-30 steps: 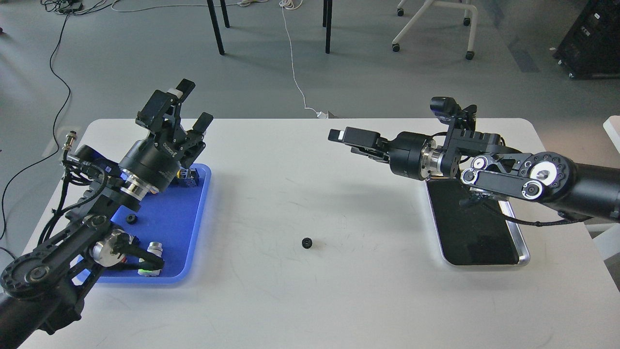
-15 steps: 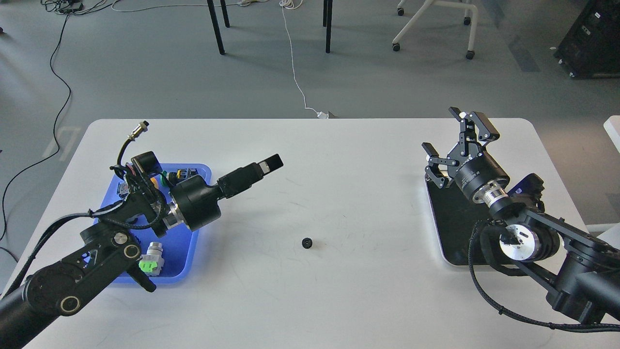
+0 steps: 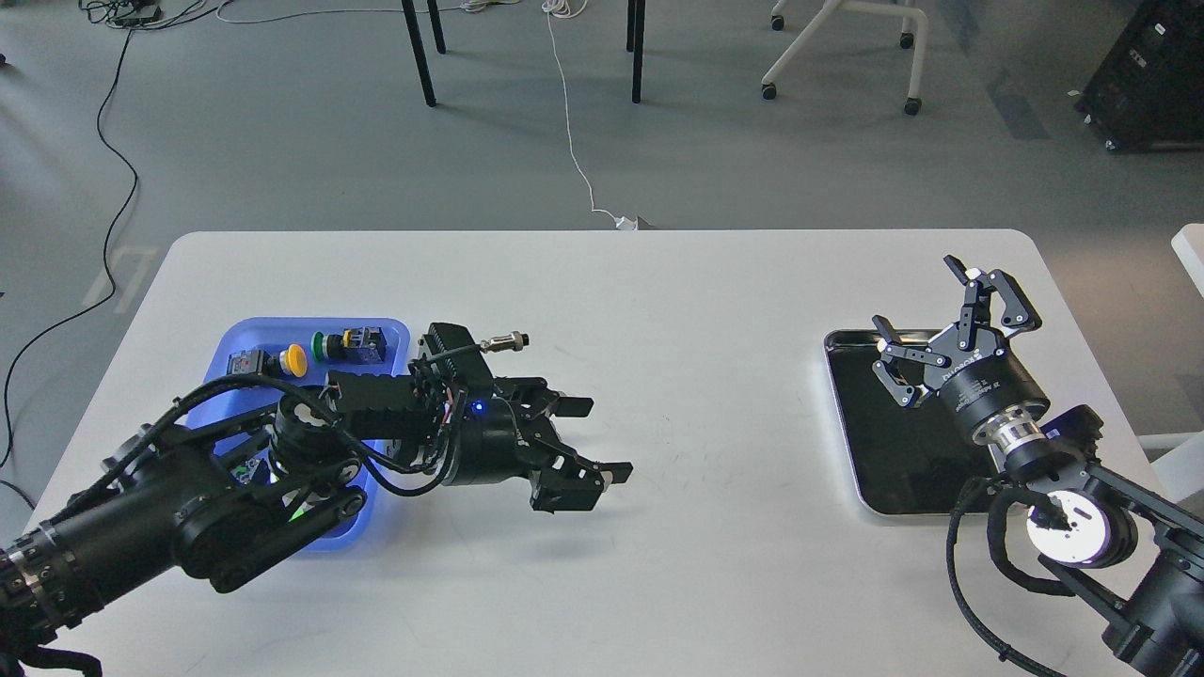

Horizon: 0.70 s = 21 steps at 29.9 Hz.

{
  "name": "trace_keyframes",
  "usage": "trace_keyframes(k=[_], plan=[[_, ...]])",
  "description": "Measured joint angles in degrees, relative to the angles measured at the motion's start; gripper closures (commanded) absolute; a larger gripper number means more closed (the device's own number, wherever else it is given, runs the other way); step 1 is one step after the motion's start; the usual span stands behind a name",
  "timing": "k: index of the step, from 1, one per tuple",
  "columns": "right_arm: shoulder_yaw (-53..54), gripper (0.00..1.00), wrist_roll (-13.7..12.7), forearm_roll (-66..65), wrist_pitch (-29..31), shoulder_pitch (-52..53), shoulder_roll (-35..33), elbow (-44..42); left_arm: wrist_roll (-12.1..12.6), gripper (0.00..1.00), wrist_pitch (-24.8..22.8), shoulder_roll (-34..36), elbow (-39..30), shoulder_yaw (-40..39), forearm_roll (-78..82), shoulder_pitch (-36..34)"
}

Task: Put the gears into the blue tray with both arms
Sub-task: 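Reach the left gripper to the second gear on the table and grasp it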

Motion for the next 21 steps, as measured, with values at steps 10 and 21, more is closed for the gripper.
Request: trace_keyframes(k=[10,21], plan=[[0.2,0.03,0.0,0.0,-0.1,-0.1,-0.8,0.0,0.0,0.19,0.9,-3.3,7.8,6.6,0.0,-3.0],[0.2,0.03,0.0,-0.1,-0.1,-0.1,-1.2,0.0,0.0,0.34,1.8,-3.7,11.3,7.6,0.0,-3.0]])
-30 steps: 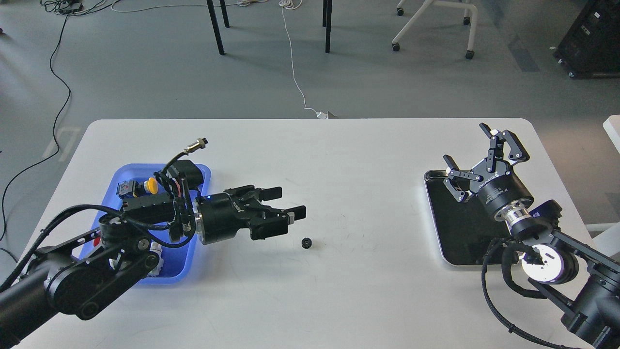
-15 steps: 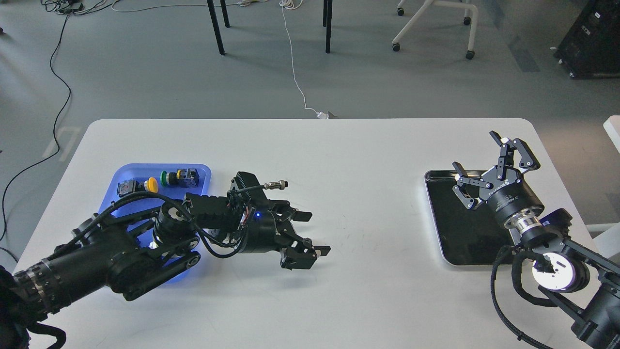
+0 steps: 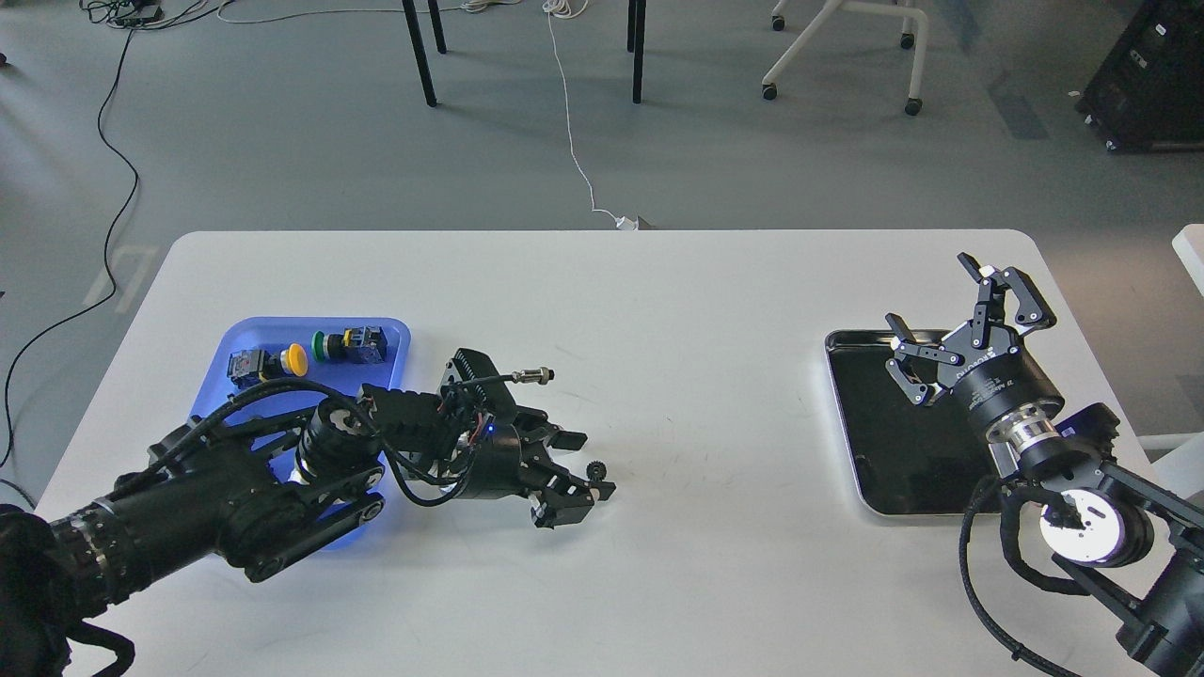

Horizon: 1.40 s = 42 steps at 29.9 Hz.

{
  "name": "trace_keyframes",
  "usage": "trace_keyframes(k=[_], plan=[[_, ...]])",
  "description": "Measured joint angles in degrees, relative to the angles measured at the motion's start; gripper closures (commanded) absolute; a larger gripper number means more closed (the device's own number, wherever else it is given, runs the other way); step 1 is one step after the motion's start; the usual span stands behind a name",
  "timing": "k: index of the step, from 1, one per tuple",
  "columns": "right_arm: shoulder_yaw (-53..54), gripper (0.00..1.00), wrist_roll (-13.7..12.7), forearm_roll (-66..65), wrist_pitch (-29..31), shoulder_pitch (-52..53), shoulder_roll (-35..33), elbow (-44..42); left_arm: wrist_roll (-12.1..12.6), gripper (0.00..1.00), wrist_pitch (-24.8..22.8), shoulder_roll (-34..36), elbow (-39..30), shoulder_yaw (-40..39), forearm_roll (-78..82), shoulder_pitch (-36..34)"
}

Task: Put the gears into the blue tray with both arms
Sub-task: 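Reach the left gripper to the second gear on the table and grasp it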

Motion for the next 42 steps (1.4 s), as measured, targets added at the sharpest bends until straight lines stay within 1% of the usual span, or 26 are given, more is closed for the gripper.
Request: trace_keyframes(k=[1,4,13,26,27,30,31,36,42], plan=[[0.0,0.03,0.0,0.0,0.0,0.0,0.0,0.0,0.0,0.36,0.5,0.0,0.2,0.0,0.0,0.1],[-0.1,0.03,0.0,0.0,0.0,0.0,0.0,0.0,0.0,0.48,1.4,0.0,0.8,0.1,0.0,0.4],[-0.3,0.03,0.0,0.0,0.0,-0.5,-0.1,0.0,0.0,0.49,2.4,0.1,0.9,1.1,0.0,0.5],[-0.2,0.03,0.0,0.0,0.1,-0.5,-0.9,0.1,0.0,0.49,2.6,0.0,0.5,1.1,0.0,1.3],[-0.2,0.03,0.0,0.0,0.1,-0.5,-0.9,0.1,0.0,0.52,2.8,-0.1,0.5,1.1,0.0,1.4],[-0.2,0.03,0.0,0.0,0.1,-0.5,-0.9,0.1,0.0,0.72,3.0,-0.3,0.5,1.1,0.0,1.7],[-0.2,0.03,0.0,0.0,0.1,-0.5,-0.9,0.1,0.0,0.75,3.0,-0.3,0.5,1.1,0.0,1.7],[-0.2,0.03,0.0,0.0,0.1,-0.5,-0.9,0.1,0.0,0.81,3.0,-0.3,0.5,1.1,0.0,1.7],[-0.2,0.03,0.0,0.0,0.1,-0.5,-0.9,0.1,0.0,0.82,3.4,-0.4,0.7,1.1,0.0,1.7]])
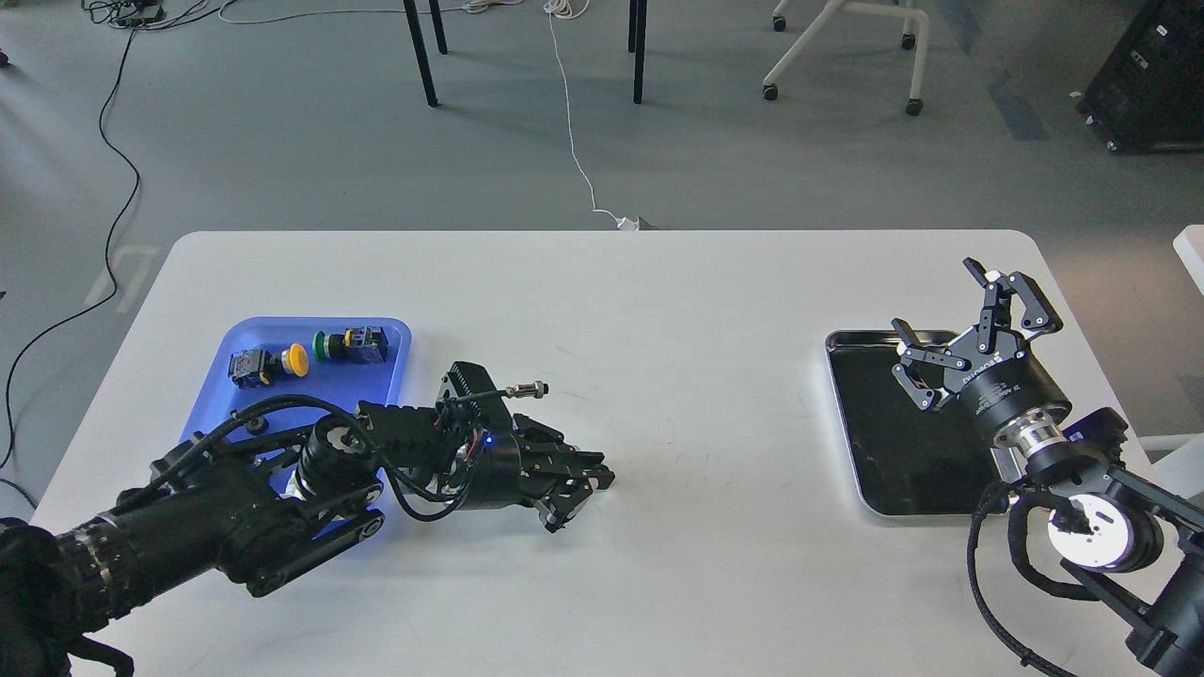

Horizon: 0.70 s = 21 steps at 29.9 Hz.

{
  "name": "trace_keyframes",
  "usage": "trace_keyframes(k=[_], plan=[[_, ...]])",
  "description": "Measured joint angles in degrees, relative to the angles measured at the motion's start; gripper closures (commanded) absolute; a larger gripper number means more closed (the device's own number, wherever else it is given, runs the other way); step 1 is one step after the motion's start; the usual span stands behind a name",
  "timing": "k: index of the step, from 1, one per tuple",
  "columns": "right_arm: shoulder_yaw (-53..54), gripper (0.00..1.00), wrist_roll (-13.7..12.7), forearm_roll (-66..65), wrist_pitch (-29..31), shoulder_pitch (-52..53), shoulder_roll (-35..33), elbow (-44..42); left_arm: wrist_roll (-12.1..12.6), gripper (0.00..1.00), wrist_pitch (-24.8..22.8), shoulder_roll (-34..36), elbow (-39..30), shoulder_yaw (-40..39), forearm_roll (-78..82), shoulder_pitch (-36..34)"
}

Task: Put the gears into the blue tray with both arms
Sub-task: 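Reach the left gripper to the second gear on the table and grasp it, then carry the gear with the left gripper and set it into the blue tray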

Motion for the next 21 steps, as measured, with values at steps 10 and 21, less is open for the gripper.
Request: trace_keyframes(k=[10,21], plan=[[0.1,0.03,0.0,0.0,-0.1,0.0,0.1,0.0,0.0,0.80,1.4,4.4,-2.1,-4.1,0.0,-3.4],[-0.3,0.03,0.0,-0.1,-0.2,0.7,0.1,-0.1,0.1,0.77,3.2,27.3,-7.9,-8.1,0.0,-3.0]])
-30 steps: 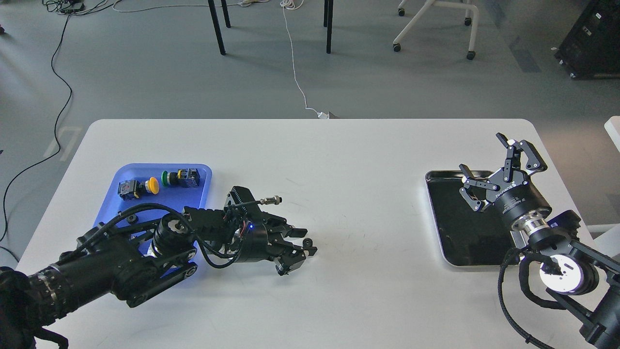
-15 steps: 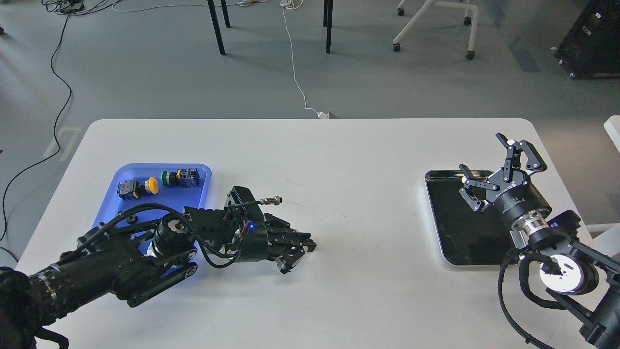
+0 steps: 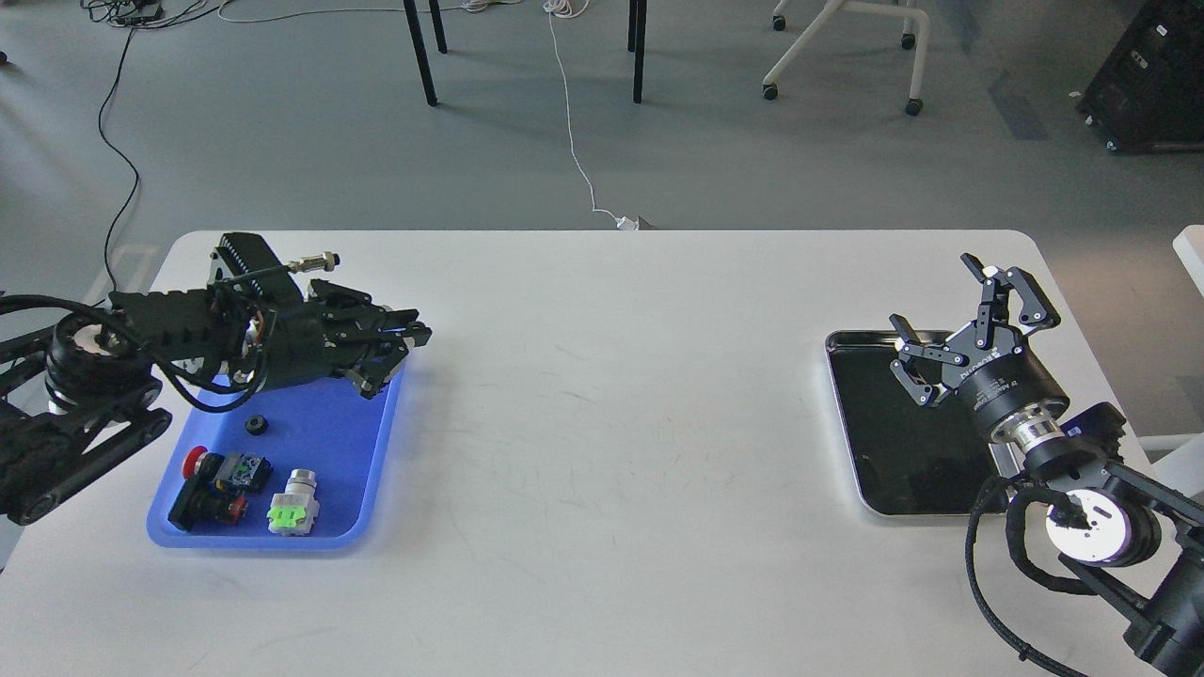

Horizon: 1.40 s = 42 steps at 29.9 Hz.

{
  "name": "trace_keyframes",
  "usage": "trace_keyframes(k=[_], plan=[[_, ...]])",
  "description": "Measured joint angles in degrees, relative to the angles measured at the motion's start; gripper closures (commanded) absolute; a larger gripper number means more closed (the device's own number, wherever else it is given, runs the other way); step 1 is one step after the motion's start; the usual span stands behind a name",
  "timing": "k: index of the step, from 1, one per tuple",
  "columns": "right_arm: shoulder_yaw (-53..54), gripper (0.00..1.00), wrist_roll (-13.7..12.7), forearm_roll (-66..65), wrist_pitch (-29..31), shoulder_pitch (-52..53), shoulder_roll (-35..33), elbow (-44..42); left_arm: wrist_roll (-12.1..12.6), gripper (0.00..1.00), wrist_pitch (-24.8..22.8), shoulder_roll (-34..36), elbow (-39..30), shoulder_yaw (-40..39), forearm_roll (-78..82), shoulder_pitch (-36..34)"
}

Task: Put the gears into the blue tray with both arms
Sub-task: 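Carry the gear with the left gripper and set it into the blue tray, then lift the left gripper away from the blue tray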

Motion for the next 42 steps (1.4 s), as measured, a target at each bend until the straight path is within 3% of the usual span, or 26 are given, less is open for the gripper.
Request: trace_keyframes(k=[5,14,16,18,20,29,37,42], plan=[[-0.1,0.03,0.0,0.0,-0.1,0.2,0.5,-0.1,0.0,0.76,1.6,4.3,0.2,-0.2,0.0,6.3],[-0.1,0.03,0.0,0.0,-0.2,0.3,0.8,-0.1,0.0,0.66,2.4,3.3,4.7,-0.2,0.0,9.5],[-0.1,0.03,0.0,0.0,-0.2,0.3,0.6,-0.1,0.0,0.55,2.4,3.0,5.9,-0.1,0.0,9.5],[-0.1,0.03,0.0,0.0,-0.2,0.4,0.5,-0.1,0.0,0.28,2.4,2.8,6.9,0.0,0.0,9.5],[-0.1,0.03,0.0,0.0,-0.2,0.4,0.5,-0.1,0.0,0.14,2.6,2.7,7.2,0.0,0.0,9.5],[-0.1,0.01,0.0,-0.2,-0.2,0.5,0.6,-0.1,0.0,0.02,4.7,3.2,3.0,-4.4,-6.9,7.3],[-0.2,0.01,0.0,-0.9,-0.2,1.0,0.8,-0.3,0.0,0.02,4.3,-1.0,-4.8,-6.6,-45.5,4.7],[-0.5,0.01,0.0,-1.4,-0.3,1.2,0.8,-0.1,0.0,0.02,4.6,-7.2,-6.5,-11.4,-68.2,9.5]])
